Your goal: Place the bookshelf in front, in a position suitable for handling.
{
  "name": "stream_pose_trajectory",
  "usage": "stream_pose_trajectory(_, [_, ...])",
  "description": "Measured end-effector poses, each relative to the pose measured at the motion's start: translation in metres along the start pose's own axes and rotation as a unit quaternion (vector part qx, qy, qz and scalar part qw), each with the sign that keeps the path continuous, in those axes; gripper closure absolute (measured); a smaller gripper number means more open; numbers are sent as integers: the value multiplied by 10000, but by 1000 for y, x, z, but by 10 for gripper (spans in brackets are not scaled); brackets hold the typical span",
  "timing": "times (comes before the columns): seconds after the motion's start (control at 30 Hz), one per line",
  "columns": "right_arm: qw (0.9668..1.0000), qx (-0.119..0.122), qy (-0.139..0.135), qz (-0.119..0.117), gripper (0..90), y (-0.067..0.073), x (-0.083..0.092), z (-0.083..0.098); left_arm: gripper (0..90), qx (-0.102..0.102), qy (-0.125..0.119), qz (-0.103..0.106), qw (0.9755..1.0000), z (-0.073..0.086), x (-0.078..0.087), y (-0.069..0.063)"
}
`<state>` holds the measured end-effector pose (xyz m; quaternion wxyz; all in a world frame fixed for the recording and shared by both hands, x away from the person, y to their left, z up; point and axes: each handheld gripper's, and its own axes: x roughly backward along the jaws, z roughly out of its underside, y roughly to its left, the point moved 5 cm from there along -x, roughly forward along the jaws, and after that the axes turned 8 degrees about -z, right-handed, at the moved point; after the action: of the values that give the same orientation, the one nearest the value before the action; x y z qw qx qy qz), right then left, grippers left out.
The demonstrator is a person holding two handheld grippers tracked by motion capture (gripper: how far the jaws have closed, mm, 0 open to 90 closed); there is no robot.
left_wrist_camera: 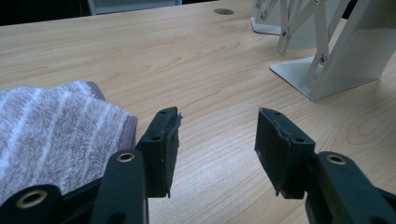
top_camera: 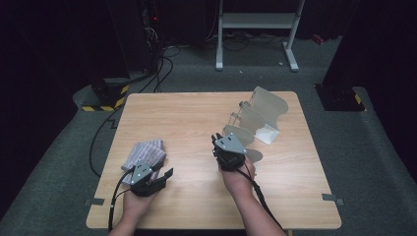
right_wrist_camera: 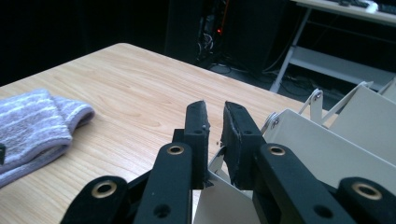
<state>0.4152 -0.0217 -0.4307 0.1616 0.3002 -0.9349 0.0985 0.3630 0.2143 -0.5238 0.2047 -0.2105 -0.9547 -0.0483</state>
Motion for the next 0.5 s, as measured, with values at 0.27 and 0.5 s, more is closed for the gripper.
stream_pose_trajectory(0.27, [9991,137,-125,-388,812,28,-4,-3,492,0,13,2,10000,1,0,0])
stream_pose_trajectory(0.5, [9950,325,-202,-922,811,65,-7,-7,493,21,7,-21,10000,1,1,3])
